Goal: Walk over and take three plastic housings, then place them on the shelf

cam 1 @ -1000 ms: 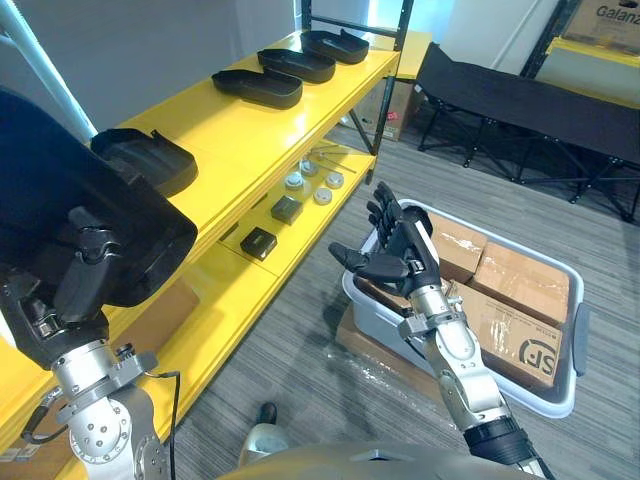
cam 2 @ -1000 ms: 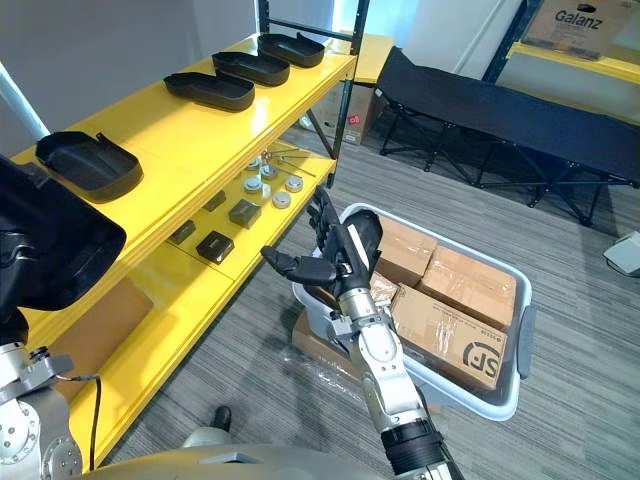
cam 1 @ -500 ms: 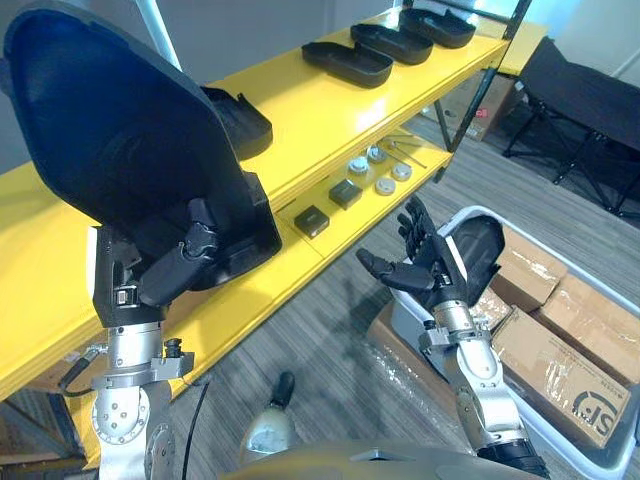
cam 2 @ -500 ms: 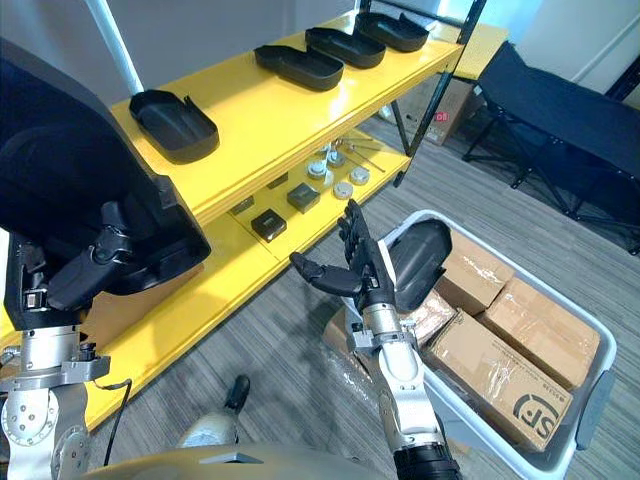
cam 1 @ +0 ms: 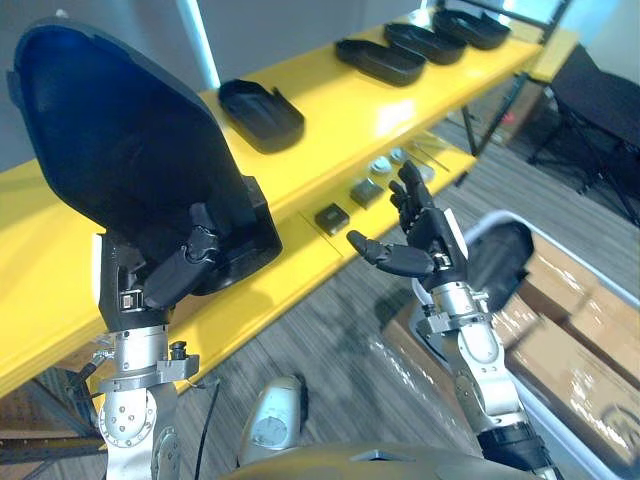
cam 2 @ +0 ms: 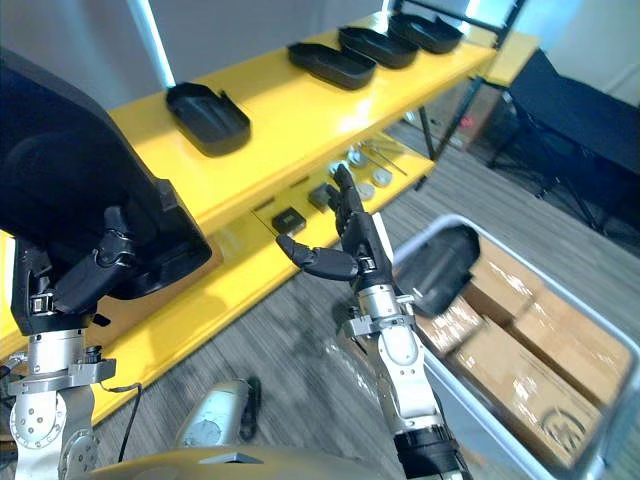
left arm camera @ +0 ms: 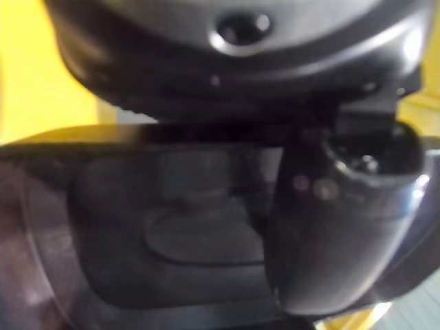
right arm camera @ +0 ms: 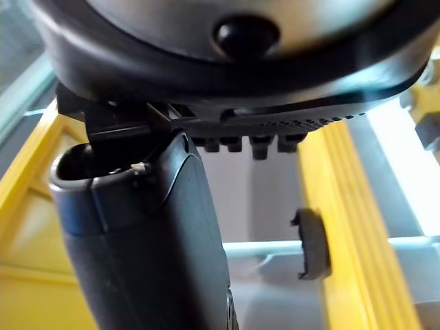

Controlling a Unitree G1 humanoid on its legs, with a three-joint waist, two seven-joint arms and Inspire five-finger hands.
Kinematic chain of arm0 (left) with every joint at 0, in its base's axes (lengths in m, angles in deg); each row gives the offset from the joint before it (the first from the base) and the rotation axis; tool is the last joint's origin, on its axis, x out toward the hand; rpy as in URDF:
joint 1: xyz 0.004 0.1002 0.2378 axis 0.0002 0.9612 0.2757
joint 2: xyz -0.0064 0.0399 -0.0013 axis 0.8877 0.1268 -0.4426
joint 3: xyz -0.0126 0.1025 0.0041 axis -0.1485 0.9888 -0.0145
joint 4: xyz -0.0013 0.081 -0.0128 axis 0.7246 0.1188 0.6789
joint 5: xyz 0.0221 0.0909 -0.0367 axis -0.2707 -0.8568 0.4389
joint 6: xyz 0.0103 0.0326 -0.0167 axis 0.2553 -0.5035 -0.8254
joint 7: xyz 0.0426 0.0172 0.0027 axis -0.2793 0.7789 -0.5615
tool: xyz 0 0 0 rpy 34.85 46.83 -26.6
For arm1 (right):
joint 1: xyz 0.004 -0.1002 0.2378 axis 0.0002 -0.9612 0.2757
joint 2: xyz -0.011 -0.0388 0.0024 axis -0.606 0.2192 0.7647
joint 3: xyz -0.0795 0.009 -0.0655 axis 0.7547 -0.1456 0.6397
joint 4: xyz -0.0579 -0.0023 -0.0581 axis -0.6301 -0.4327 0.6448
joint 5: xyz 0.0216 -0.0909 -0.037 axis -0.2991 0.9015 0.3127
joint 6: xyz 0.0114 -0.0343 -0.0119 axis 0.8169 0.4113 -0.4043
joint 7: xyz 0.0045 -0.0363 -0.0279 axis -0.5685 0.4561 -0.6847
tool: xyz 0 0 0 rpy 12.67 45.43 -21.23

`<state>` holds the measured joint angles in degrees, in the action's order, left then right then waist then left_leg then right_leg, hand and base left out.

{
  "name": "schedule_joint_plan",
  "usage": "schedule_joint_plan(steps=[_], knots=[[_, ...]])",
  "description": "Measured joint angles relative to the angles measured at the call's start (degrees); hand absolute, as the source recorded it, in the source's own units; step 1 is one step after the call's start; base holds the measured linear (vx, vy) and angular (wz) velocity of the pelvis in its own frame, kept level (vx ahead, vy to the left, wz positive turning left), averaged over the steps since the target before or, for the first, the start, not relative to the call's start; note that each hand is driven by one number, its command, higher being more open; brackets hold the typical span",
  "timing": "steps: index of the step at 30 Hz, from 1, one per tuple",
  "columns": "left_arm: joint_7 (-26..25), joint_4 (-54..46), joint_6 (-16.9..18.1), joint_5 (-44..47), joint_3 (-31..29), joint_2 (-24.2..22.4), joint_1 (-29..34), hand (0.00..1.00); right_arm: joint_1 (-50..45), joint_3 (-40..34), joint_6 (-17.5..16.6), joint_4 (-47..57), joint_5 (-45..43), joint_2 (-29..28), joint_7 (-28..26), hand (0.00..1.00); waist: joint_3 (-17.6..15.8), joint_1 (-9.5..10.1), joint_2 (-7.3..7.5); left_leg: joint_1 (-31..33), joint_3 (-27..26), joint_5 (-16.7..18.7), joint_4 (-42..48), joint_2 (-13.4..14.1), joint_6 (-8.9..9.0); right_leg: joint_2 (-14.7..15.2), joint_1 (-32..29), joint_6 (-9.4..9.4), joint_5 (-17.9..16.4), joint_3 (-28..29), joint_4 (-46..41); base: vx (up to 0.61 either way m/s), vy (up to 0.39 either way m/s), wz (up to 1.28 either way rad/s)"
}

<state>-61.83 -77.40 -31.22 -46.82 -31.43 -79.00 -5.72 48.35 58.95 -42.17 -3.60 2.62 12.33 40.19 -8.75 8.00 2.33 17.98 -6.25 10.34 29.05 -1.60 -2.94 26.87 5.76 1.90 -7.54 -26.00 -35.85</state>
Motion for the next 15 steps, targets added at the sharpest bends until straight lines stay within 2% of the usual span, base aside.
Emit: schedule_joint_plan(steps=[1, 2, 3, 4, 5, 6, 7, 8, 9, 10, 11, 12, 13, 14, 15], knots=[[-1.1, 0.0, 0.0, -0.2, -1.2, 0.5, 0.4, 0.00, 0.7, 0.3, -0.3, -0.3, 0.0, -0.9, -0.5, 1.00, 0.0, 0.06, 0.37, -1.8, 0.3, -0.2, -2.9, -0.7, -0.25, 0.5, -3.5, 0.04, 6.0, 3.8, -5.3, 0.18, 0.101, 0.20], [-2.0, 0.0, 0.0, -0.3, -1.9, 0.9, 0.4, 0.00, 1.3, 0.5, -0.5, -0.7, 0.0, -1.4, -0.9, 1.00, -0.2, 0.00, 0.15, -2.7, 0.7, -0.4, -4.1, -0.9, -0.66, 0.2, -5.6, -0.69, 5.8, 5.1, -8.9, 0.26, 0.115, 0.15], [-4.0, 0.0, 0.0, -0.2, -3.3, 1.1, 0.4, 0.00, 2.8, 1.1, -0.7, -1.3, 0.0, -1.7, -1.6, 1.00, -0.3, -0.16, -0.02, -5.3, 1.8, -0.9, -6.6, -1.3, -1.64, -1.2, -9.0, -2.16, 1.6, 6.0, -15.7, 0.27, 0.124, 0.14], [-5.0, 0.0, -0.1, 0.1, -4.0, 1.1, 0.2, 0.00, 3.8, 1.3, -0.7, -1.5, 0.0, -1.5, -1.8, 1.00, -0.8, -0.27, -0.80, -7.9, 2.6, -1.6, -8.5, -1.3, -1.63, -2.8, -10.3, -2.56, -1.3, 5.6, -17.3, 0.40, 0.180, 0.22], [-5.4, 0.0, -0.1, 0.1, -4.8, 1.1, -0.3, 0.00, 5.2, 1.3, -1.0, -1.5, 0.0, -1.4, -1.6, 1.00, -1.0, -0.29, -1.53, -11.3, 3.8, -2.0, -11.3, -1.5, -1.59, -5.8, -11.7, -2.47, -4.5, 4.8, -15.2, 0.45, 0.170, 0.59], [-5.4, 0.0, -0.1, 0.1, -4.9, 1.4, -1.8, 0.00, 7.4, 0.8, -1.4, -1.5, 0.0, -0.7, -1.0, 1.00, -1.1, -0.69, -3.03, -14.2, 6.2, -2.4, -13.7, -1.7, -1.37, -10.3, -14.1, -2.66, -6.8, 5.2, -7.9, 0.38, 0.108, 0.76], [-5.5, 0.1, -0.1, 0.1, -4.6, 1.5, -2.8, 0.00, 8.3, 0.4, -1.7, -1.4, 0.1, -0.5, -0.5, 1.00, -1.1, -1.12, -3.36, -14.9, 7.7, -2.4, -14.1, -1.9, -1.32, -12.4, -15.2, -2.70, -6.9, 7.1, -4.4, 0.37, 0.049, 1.17], [-5.5, 0.7, 0.0, 0.1, -3.8, 2.0, -4.9, 0.00, 9.3, -0.2, -2.0, -0.7, 0.3, 0.0, 0.8, 1.00, -0.9, -2.19, -3.26, -15.5, 10.3, -2.3, -14.3, -2.3, -1.17, -15.3, -17.0, -3.47, -6.5, 11.9, 0.6, 0.24, -0.003, 1.18], [-5.5, 1.4, 0.4, 0.2, -2.9, 2.4, -6.4, 0.00, 9.6, -0.8, -2.3, -0.3, 0.5, 0.3, 1.6, 1.00, -0.9, -2.84, -3.44, -15.6, 12.2, -2.2, -14.2, -2.9, -1.04, -16.5, -17.9, -4.63, -5.8, 15.5, 3.2, 0.24, -0.024, 1.88], [-5.4, 4.0, 0.5, 0.1, -1.1, 3.6, -9.7, 0.00, 9.9, -2.6, -2.3, 0.5, 1.0, 1.1, 3.1, 1.00, -0.8, -3.92, -3.17, -16.8, 16.5, -2.1, -14.5, -4.8, -0.89, -17.1, -18.8, -6.93, -4.4, 20.4, 6.2, 0.25, -0.092, 2.06], [-5.1, 5.8, 0.4, 0.1, -0.2, 4.3, -11.0, 0.00, 10.2, -4.4, -2.3, 0.4, 1.1, 1.6, 3.6, 1.00, -0.3, -4.05, -2.48, -19.2, 19.6, -2.1, -16.2, -6.1, -0.83, -16.2, -18.1, -8.50, -3.1, 21.5, 8.8, 0.26, -0.141, 1.88], [-5.0, 5.8, 0.4, 0.1, -0.1, 4.4, -10.6, 0.00, 10.3, -5.3, -2.4, 0.5, 1.0, 1.7, 3.6, 1.00, 0.2, -4.08, -2.07, -19.8, 20.5, -1.8, -16.3, -6.5, -0.29, -16.0, -17.4, -8.71, -2.0, 20.6, 11.4, 0.34, -0.239, 1.60], [-4.9, 5.8, 0.3, 0.4, -0.2, 4.4, -10.4, 0.00, 10.3, -7.3, -2.8, 0.5, 0.4, 1.8, 3.6, 1.00, 1.8, -4.29, -0.77, -19.3, 19.9, -0.6, -15.4, -7.1, 1.58, -15.9, -15.4, -7.52, 3.8, 18.3, 16.9, 0.41, -0.310, 1.43], [-4.6, 6.0, 0.3, 0.9, -0.3, 3.4, -10.4, 0.00, 10.8, -8.9, -2.9, 0.4, 0.3, 2.7, 3.9, 1.00, 2.5, -4.13, -0.72, -19.2, 15.9, 1.1, -15.0, -5.9, 3.47, -15.3, -12.6, -7.12, 4.1, 14.4, 20.4, 0.39, -0.284, 1.33], [-4.6, 6.3, 0.2, 1.4, -0.1, 2.6, -10.3, 0.00, 11.3, -9.5, -2.9, 0.3, 0.2, 3.6, 3.9, 1.00, 2.6, -3.73, -1.85, -18.6, 13.0, 2.1, -14.2, -4.1, 4.61, -16.2, -11.3, -6.36, 4.9, 13.0, 22.2, 0.35, -0.211, 1.18]])
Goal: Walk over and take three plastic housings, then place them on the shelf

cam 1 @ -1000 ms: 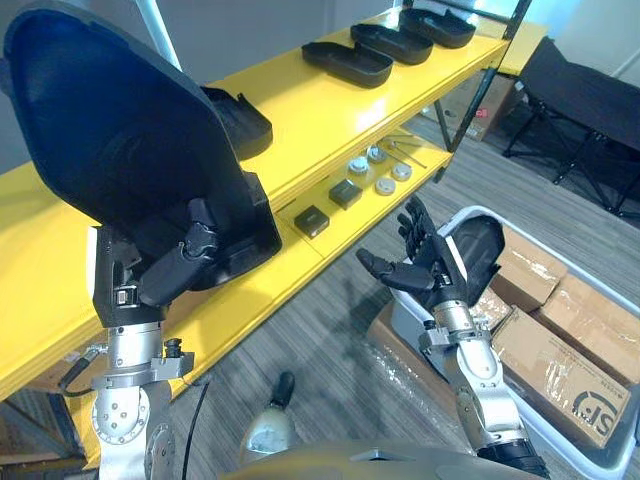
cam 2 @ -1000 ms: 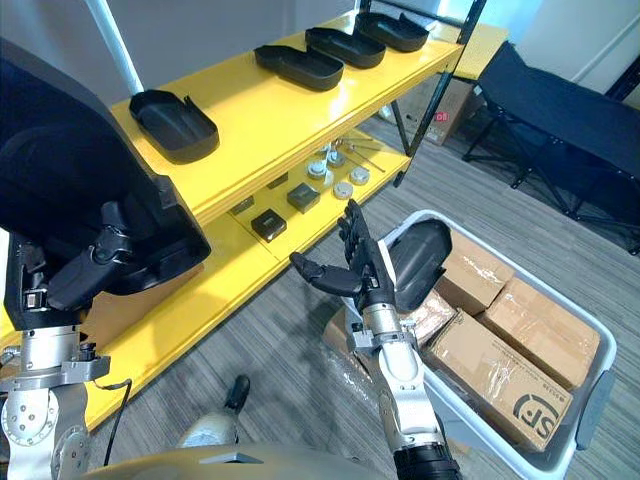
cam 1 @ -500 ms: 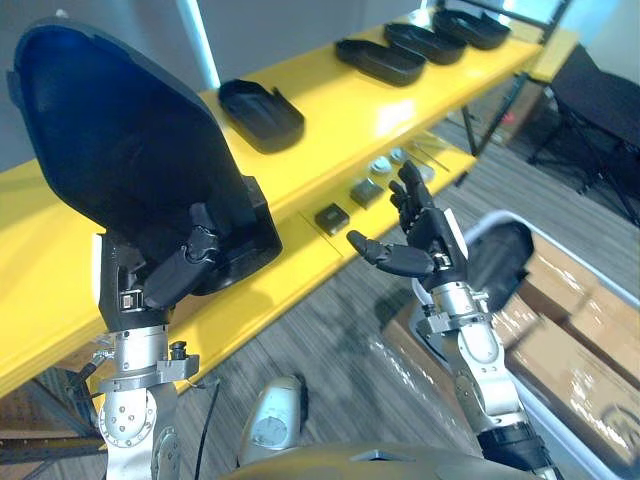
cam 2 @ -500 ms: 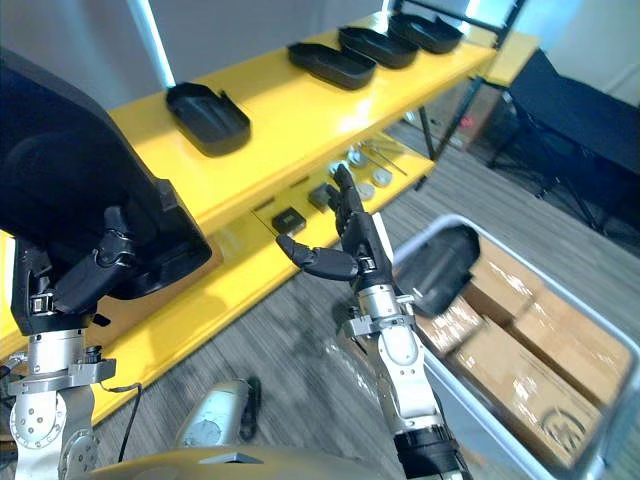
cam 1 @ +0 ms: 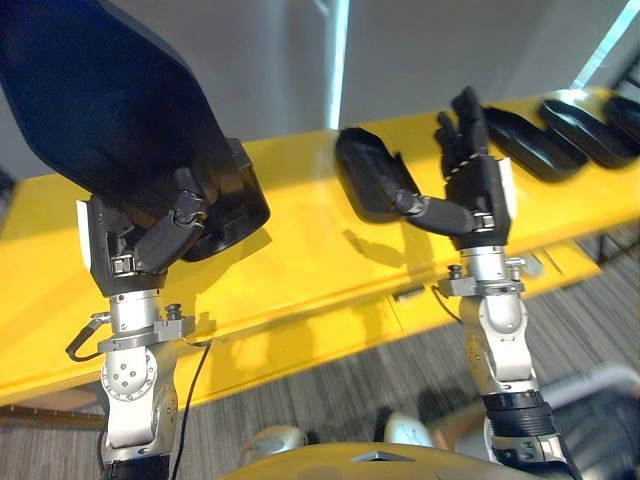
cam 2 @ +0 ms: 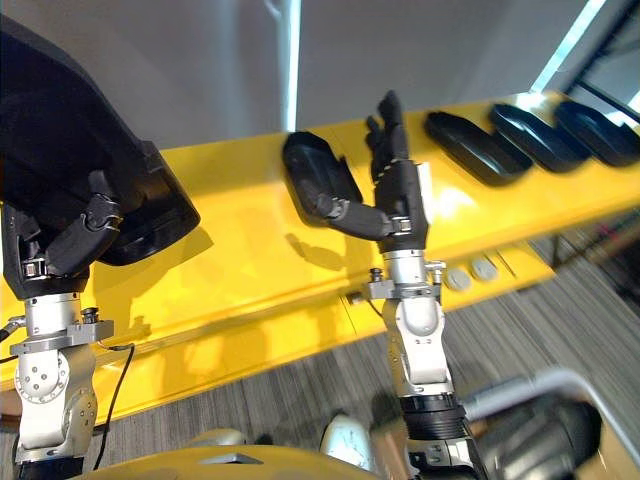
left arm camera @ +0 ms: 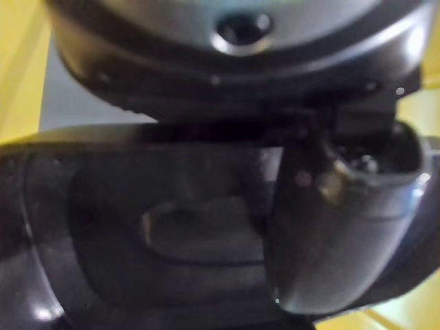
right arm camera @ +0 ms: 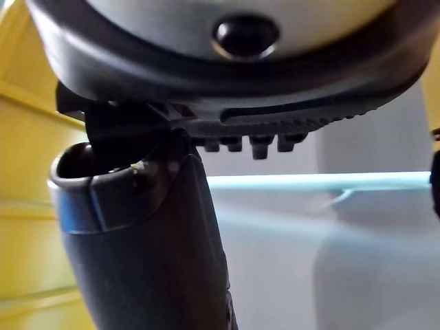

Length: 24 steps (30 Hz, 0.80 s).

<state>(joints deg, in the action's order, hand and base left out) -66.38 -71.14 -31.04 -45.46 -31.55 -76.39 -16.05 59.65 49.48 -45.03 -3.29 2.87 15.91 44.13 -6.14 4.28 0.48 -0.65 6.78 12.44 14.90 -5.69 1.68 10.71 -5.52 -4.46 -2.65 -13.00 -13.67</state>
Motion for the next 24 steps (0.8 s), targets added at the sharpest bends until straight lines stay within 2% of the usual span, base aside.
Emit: schedule_joint_plan(steps=[1, 2, 3, 4, 5, 6, 7, 12, 15, 16, 18, 20, 21, 22, 23, 24], knots=[[0.2, 0.5, -0.4, 1.2, 0.7, -0.2, -0.1, 0.00, 0.3, -1.0, 0.0, 0.0, -0.1, 1.4, 0.0, 1.00, 0.3, -0.25, -1.32, 1.9, -7.1, 0.8, 2.0, 3.0, 1.33, -0.7, 2.5, 0.37, 0.4, -3.0, 2.8, 0.24, -0.120, 1.14], [0.9, 0.6, -1.1, 1.2, 1.5, -0.4, -0.2, 0.00, 0.0, -2.2, 0.1, 0.0, 0.0, 2.1, 0.2, 1.00, 0.2, -1.23, -2.04, 1.9, -13.5, 0.3, 2.6, 4.9, 1.35, -1.1, 5.1, 0.56, 0.2, -5.9, 4.1, 0.24, -0.109, 1.27], [1.8, 0.7, -1.5, 1.2, 2.0, -0.6, -0.2, 0.00, -0.4, -2.6, 0.2, 0.0, 0.3, 2.1, 0.7, 1.00, 0.3, -1.53, -2.06, 2.0, -16.4, -0.4, 3.5, 5.4, 1.46, -1.0, 6.6, 0.63, 0.2, -7.3, 4.9, 0.23, -0.083, 1.24], [3.2, 0.7, -2.1, 1.2, 3.4, -0.6, -0.6, 0.00, -1.5, -3.6, 0.2, 0.4, 0.4, 1.7, 1.6, 1.00, -0.3, -2.10, -1.21, 3.5, -20.1, -1.3, 8.4, 5.8, 1.68, -0.1, 9.9, 0.63, 0.2, -8.5, 6.5, 0.20, -0.036, 1.02], [4.5, 0.6, -2.2, 1.1, 4.9, -0.6, -0.5, 0.00, -2.3, -4.5, 0.1, 0.6, 0.9, 1.2, 2.1, 1.00, 0.0, -2.08, -0.34, 3.4, -22.9, -0.1, 2.0, 6.3, -0.39, 0.6, 11.1, 0.47, 0.1, -9.6, 6.9, 0.18, -0.031, 0.88], [4.7, 0.5, -2.3, 1.1, 5.7, -0.7, -0.6, 0.00, -2.2, -5.0, 0.1, 0.9, 0.9, 1.4, 2.2, 1.00, 0.6, -2.40, -1.59, 2.2, -22.9, -4.3, -4.4, 7.3, -0.36, 0.1, 11.2, 0.31, 0.0, -10.4, 6.5, 0.19, 0.013, 0.52], [5.0, 0.3, -2.5, 0.9, 6.6, -0.6, -0.6, 0.00, -2.3, -5.4, 0.0, 1.0, 0.9, 1.1, 2.2, 1.00, 0.3, -2.56, -1.92, 0.6, -23.2, -8.9, -8.3, 6.9, -2.16, 0.5, 11.7, -0.47, -0.6, -10.5, 6.3, 0.15, 0.030, 0.26], [4.7, 0.3, -5.1, 0.9, 5.3, -0.5, 0.6, 0.00, -2.8, -5.9, -0.1, 2.0, 0.8, -0.7, 0.6, 1.00, 0.3, -2.77, -1.50, -0.3, -23.2, -9.0, -9.3, 6.0, -2.65, 1.3, 12.1, -0.72, -0.7, -10.5, 5.9, 0.11, 0.040, 0.03], [4.8, 0.3, -5.9, -0.9, 5.1, -0.6, 2.8, 0.00, -4.1, -5.9, 0.0, 2.0, 0.7, -0.7, -0.2, 1.00, -0.3, -2.38, -0.66, 2.2, -21.5, -7.3, -1.1, 6.5, -5.20, 1.6, 13.1, -0.47, -1.6, -9.5, 6.0, 0.03, -0.035, -0.09], [4.8, 0.3, -6.5, -2.1, 4.8, -0.5, 3.2, 0.00, -4.2, -5.9, 0.0, 2.1, 0.7, -0.7, -0.6, 1.00, -0.6, -1.90, -0.83, 3.1, -20.5, -7.1, 1.6, 6.7, -5.38, 1.8, 13.2, -0.51, -1.8, -8.1, 5.9, 0.00, -0.033, -0.34], [5.4, -0.1, -6.6, -3.6, 4.2, -0.2, 3.0, 0.00, -4.2, -6.0, 0.0, 3.7, 0.5, -0.4, -0.5, 1.00, -0.7, -2.00, -1.39, 3.5, -20.2, -7.1, 2.0, 6.9, -5.33, 1.9, 12.6, -0.87, -2.3, -6.8, 5.8, 0.01, 0.002, -0.33], [7.1, -1.0, -6.7, -3.6, 4.0, 1.1, 2.1, 0.00, -4.3, -6.9, -0.3, 5.5, 0.5, -0.2, -0.4, 1.00, -0.8, -3.30, -1.68, 4.0, -19.3, -7.0, 1.0, 6.7, -4.74, 2.0, 11.8, -1.69, -3.0, -6.5, 5.7, -0.01, 0.001, -0.13], [8.4, -1.7, -7.3, -3.5, 4.0, 1.5, 1.7, 0.00, -4.4, -7.5, -0.6, 5.7, 0.5, -0.1, -0.2, 1.00, -0.8, -3.82, -1.85, 3.2, -19.0, -7.0, -0.7, 6.5, -4.12, 2.1, 11.5, -1.89, -3.2, -5.9, 5.7, -0.06, 0.019, -0.20], [10.6, -2.0, -7.5, -3.4, 4.3, 1.8, 1.5, 0.00, -4.7, -8.3, -0.7, 5.7, 0.4, 0.3, 0.0, 1.00, -0.7, -4.65, -2.37, 1.2, -19.0, -7.0, -3.8, 6.3, -2.62, 2.1, 11.6, -1.93, -3.2, -5.4, 5.6, -0.07, 0.051, -0.36], [12.9, -2.0, -8.4, -2.9, 5.3, 3.0, 0.3, 0.00, -6.5, -9.4, -0.8, 6.2, 0.3, 0.3, 1.1, 1.00, -0.8, -5.05, -3.02, -1.8, -19.6, -6.7, -7.8, 5.9, -1.88, 2.4, 11.6, -2.63, -3.7, -4.8, 4.3, -0.08, 0.098, -0.32], [13.8, -2.1, -9.1, -2.6, 5.5, 3.7, -0.3, 0.00, -7.3, -9.7, -0.9, 6.3, 0.3, 0.2, 1.7, 1.00, -0.9, -5.27, -2.87, -2.3, -19.9, -7.0, -8.4, 5.4, -1.80, 3.0, 11.5, -2.86, -3.9, -4.5, 3.7, -0.08, 0.105, -0.24]])
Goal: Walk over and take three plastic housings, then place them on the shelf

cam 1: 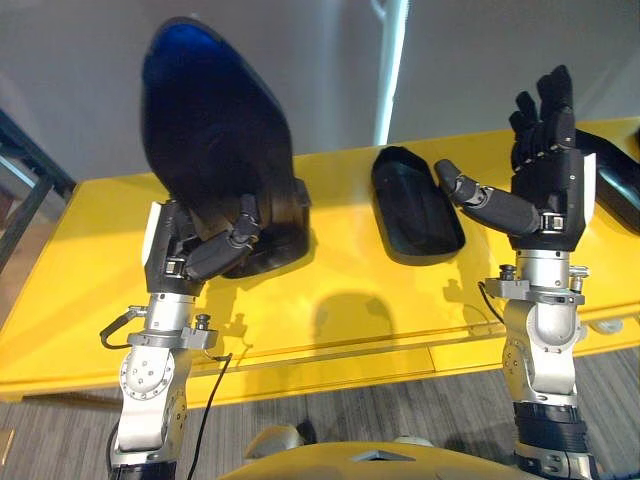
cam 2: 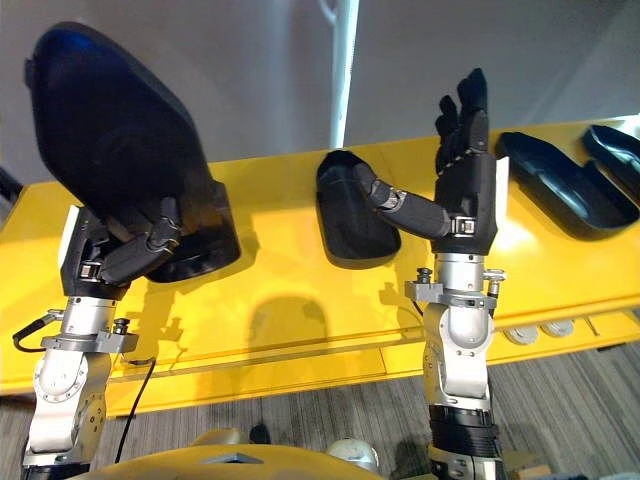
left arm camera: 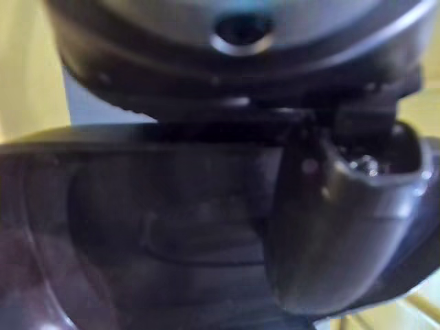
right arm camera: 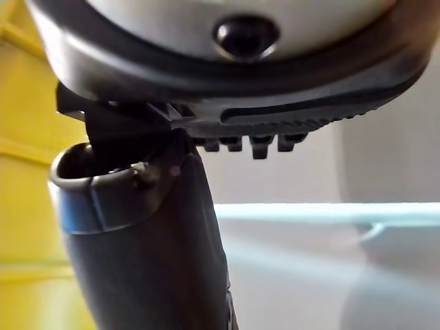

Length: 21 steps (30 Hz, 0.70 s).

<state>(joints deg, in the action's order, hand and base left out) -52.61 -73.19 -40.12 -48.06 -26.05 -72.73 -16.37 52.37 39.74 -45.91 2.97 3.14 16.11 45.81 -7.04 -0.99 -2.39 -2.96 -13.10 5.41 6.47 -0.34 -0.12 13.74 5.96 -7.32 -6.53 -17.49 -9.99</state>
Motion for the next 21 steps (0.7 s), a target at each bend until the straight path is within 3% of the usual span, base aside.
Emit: schedule_joint_plan(steps=[4, 5, 10, 13, 14, 21], knots=[[2.4, 0.0, -4.8, 4.3, -0.2, 4.2, -2.2, 0.00, -4.5, -0.2, 0.0, 1.2, -3.0, -0.5, 0.2, 1.00, -0.1, -1.35, 0.12, -0.4, -2.5, -0.3, -2.6, -1.9, -0.22, 2.2, -2.3, -0.69, 0.0, 0.8, -1.4, -0.11, 0.124, -0.27], [2.5, 0.0, -6.2, 4.9, -0.5, 4.8, -2.6, 0.00, -5.4, -0.2, 0.0, 2.1, -3.3, -0.8, -0.5, 1.00, 0.0, -1.67, 0.06, -0.4, -3.4, -0.7, -4.1, -2.2, -0.55, 2.3, -2.8, -1.61, 0.9, 1.2, -0.6, -0.11, 0.142, -0.21], [3.3, 0.9, -14.6, 8.7, -0.1, 5.9, -5.0, 0.00, -5.6, 0.1, 0.7, 2.6, -4.1, -0.7, -3.7, 1.00, 0.0, -2.68, 0.10, -0.5, -4.5, -3.5, -7.4, -2.3, -0.54, 1.6, -2.9, -1.65, 3.1, 0.9, 2.6, -0.01, 0.059, -0.03], [1.7, 4.3, -17.8, 11.7, 0.8, 5.9, -8.3, 0.00, -5.5, 0.0, 3.0, 2.6, -4.1, -0.4, -5.3, 1.00, 0.0, -2.84, 0.11, -0.3, -3.8, -5.6, -8.9, -2.1, -0.84, 0.9, -2.9, -1.51, 3.6, -0.3, 3.8, 0.06, -0.014, 0.23], [-0.9, 8.3, -19.4, 13.2, 2.2, 5.9, -11.2, 0.00, -5.0, 0.4, 4.3, 2.5, -4.0, -0.2, -5.9, 1.00, 0.0, -3.25, 0.06, 0.7, -2.9, -6.2, -9.1, -2.0, -0.61, 0.7, -3.4, -1.40, 3.7, -1.3, 4.1, 0.04, -0.031, 0.28], [-7.0, 17.9, -20.9, 20.0, 3.0, 5.0, -18.7, 0.00, 1.7, 2.8, 5.6, 2.2, -4.0, 2.2, -5.7, 1.00, -1.3, -4.05, -0.05, 4.3, -3.0, -7.9, -9.7, -1.5, -0.42, 0.3, -7.9, -0.65, 4.5, -1.0, 3.2, 0.00, -0.003, 0.03]])
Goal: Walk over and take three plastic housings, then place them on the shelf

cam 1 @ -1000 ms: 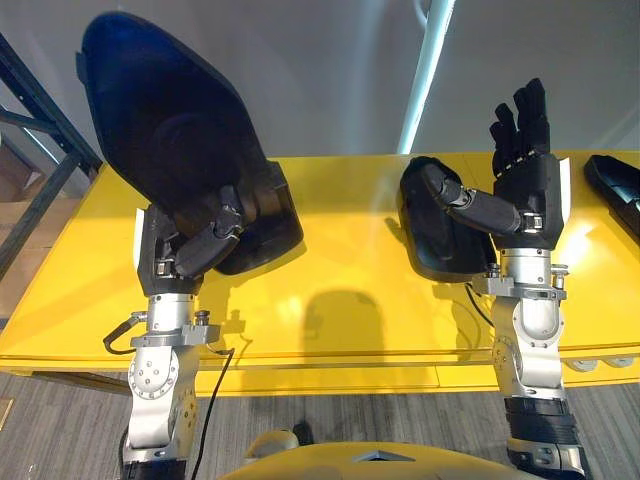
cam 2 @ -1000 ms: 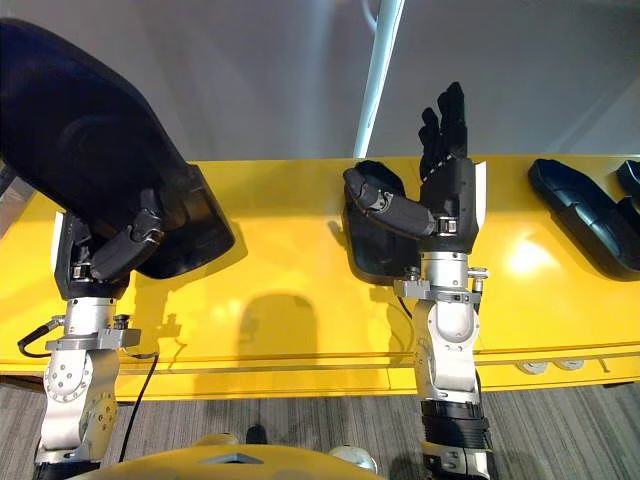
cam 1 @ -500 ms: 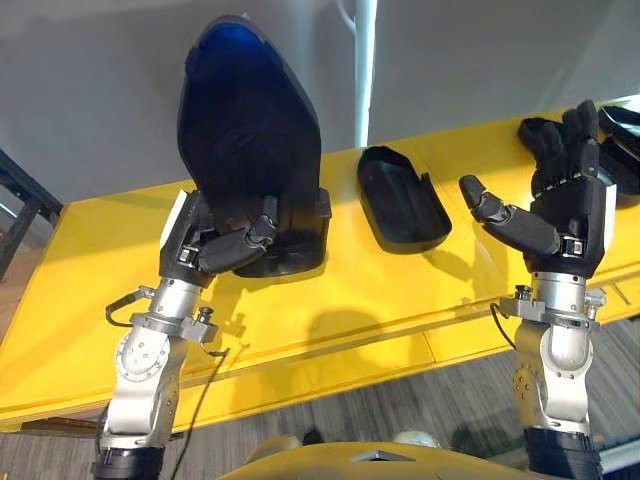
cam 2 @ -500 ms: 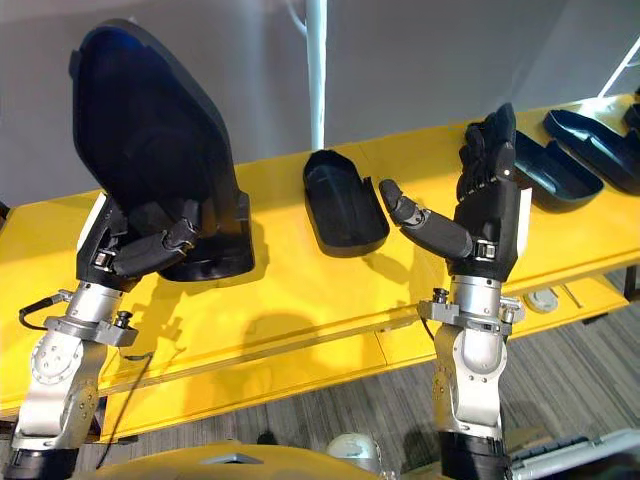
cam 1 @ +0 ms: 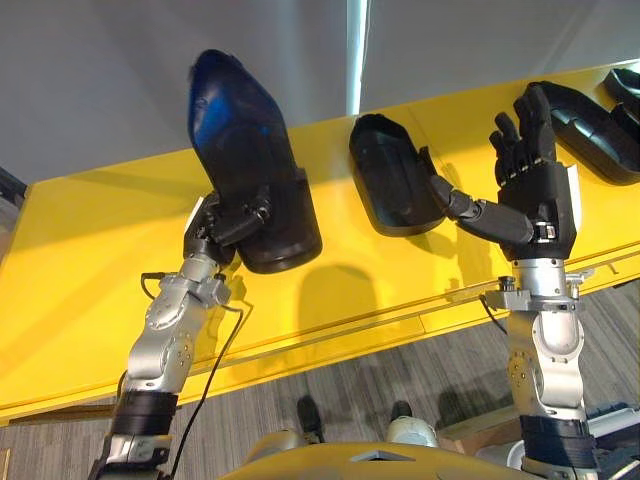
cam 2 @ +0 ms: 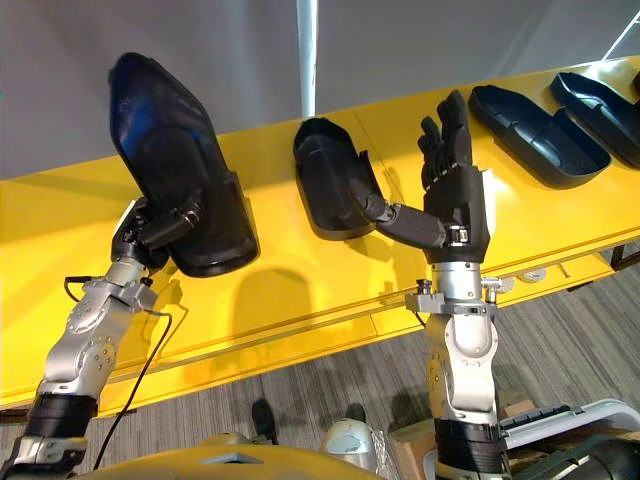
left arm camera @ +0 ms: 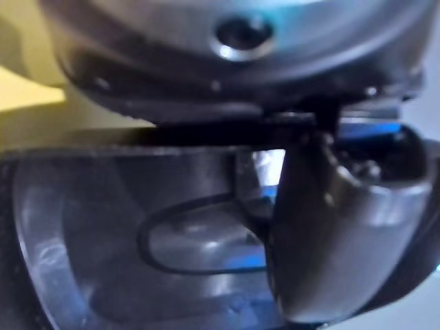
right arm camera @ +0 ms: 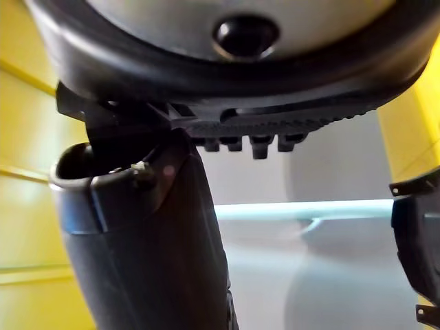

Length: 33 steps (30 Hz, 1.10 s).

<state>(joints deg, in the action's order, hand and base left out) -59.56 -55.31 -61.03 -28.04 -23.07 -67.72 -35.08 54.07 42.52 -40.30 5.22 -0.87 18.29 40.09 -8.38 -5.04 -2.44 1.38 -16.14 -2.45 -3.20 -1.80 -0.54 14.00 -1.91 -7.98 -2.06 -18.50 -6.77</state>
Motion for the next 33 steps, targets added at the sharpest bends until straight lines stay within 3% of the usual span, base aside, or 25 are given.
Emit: schedule_joint_plan(steps=[5, 12, 13, 19, 27, 33], knots=[[-3.6, 6.6, 0.0, 2.0, 0.7, 0.0, -8.7, 0.00, 6.4, 4.0, 0.2, -0.5, 0.0, 1.4, -0.6, 1.00, -3.0, -0.05, -0.57, 0.2, -0.6, -0.6, -0.1, -0.2, 0.05, 0.5, -2.0, 0.28, -0.2, 1.4, -2.5, -0.05, 0.029, -0.09], [-4.3, 8.3, -1.9, 1.9, 0.6, 0.3, -13.3, 0.00, 6.9, 5.0, 1.0, -1.3, 0.0, 3.1, -1.2, 1.00, -5.8, -0.64, -1.41, 0.3, -0.5, -2.0, -1.6, -0.9, -0.51, 1.2, -3.4, 0.35, -0.4, 1.5, -4.2, -0.05, 0.024, 0.01], [-4.2, 8.3, -2.7, 1.8, 0.6, 0.7, -13.3, 1.00, 6.9, 5.0, 1.0, -1.5, 0.0, 3.1, -1.2, 1.00, -5.9, -0.69, -1.44, 0.4, -0.5, -2.1, -1.6, -0.9, -0.49, 1.3, -3.5, 0.38, -0.4, 1.5, -4.2, 0.00, 0.000, 0.00], [-3.2, 8.5, -7.3, -0.7, 0.7, 1.7, -12.5, 1.00, 6.9, 5.0, 1.0, -1.6, 0.0, 3.2, -1.1, 1.00, -6.0, -0.94, -1.51, 0.3, -0.1, -2.6, -1.6, -0.9, -0.56, 1.3, -3.4, 0.39, -0.4, 1.3, -4.3, 0.00, 0.000, 0.00], [-1.5, 7.0, -8.8, -5.3, 0.7, 2.2, -11.0, 1.00, 6.1, 6.1, 1.0, -1.6, 0.1, 3.2, -1.0, 1.00, -6.1, -1.47, -1.68, -0.1, 0.6, -3.1, -1.6, -0.8, -0.46, 1.2, -2.5, 0.37, -0.4, 0.6, -4.3, 0.00, -0.009, 0.04], [-0.6, 3.1, -8.8, -5.3, 0.6, 2.2, -5.8, 1.00, 4.0, 6.3, 1.0, -1.6, 0.1, 3.1, -0.5, 1.00, -6.1, -1.23, -1.72, -1.1, 1.2, -3.0, -1.9, -0.8, -0.26, 1.2, -1.0, 0.38, -0.4, -0.1, -4.1, 0.00, -0.008, 0.05]])
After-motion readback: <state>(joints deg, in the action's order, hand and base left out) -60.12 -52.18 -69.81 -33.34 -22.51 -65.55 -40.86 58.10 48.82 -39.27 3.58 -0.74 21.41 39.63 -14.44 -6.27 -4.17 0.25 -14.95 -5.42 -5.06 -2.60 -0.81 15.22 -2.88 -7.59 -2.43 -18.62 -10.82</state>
